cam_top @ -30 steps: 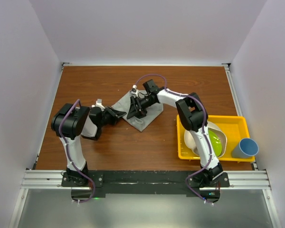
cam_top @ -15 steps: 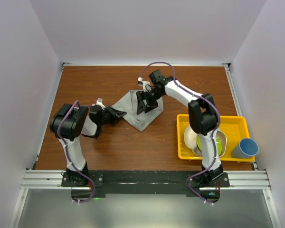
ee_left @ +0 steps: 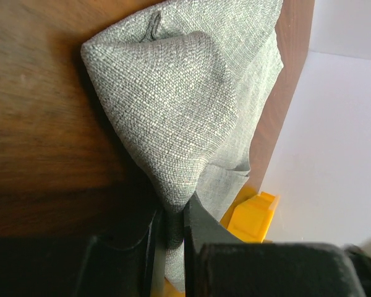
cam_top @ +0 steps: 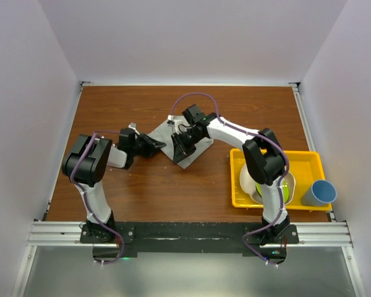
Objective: Fold the napkin, place the utensils inside, and roll it up
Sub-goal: Roll the napkin with the utensil
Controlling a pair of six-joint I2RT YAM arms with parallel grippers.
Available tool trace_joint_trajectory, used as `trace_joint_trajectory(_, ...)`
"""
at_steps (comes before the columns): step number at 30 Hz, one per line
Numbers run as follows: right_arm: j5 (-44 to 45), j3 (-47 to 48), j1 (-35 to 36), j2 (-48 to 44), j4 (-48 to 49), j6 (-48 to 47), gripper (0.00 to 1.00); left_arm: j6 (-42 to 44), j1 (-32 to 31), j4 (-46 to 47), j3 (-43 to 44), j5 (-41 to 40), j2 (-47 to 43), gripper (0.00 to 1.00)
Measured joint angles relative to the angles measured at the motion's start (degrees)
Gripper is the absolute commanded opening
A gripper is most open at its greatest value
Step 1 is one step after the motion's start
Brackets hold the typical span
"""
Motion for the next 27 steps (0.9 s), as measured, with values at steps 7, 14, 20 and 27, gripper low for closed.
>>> trace_joint_trajectory(7,3.80,-4.48,-2.97,2.21,1.46,-1.22,0.11,1.22,0.02,-4.15,2.10,0.37,-0.11,0.00)
trace_joint_trajectory(14,3.17,-3.15,-3.48,2.16,2.73,-0.48,0.14,1.77,0.09,-6.56,3.23,0.61,-0.22,0.00)
trace_joint_trajectory(20,3.82,-1.81,-3.30,2.29,4.79,-0.22,0.14,2.14,0.09,-8.52,4.17,0.57,-0.39,0.00)
trace_joint_trajectory(27,7.58,-4.13,-3.56,3.87,7.02,-0.20,0.12,3.19,0.04,-10.86,5.07,0.33,-0.72,0.00)
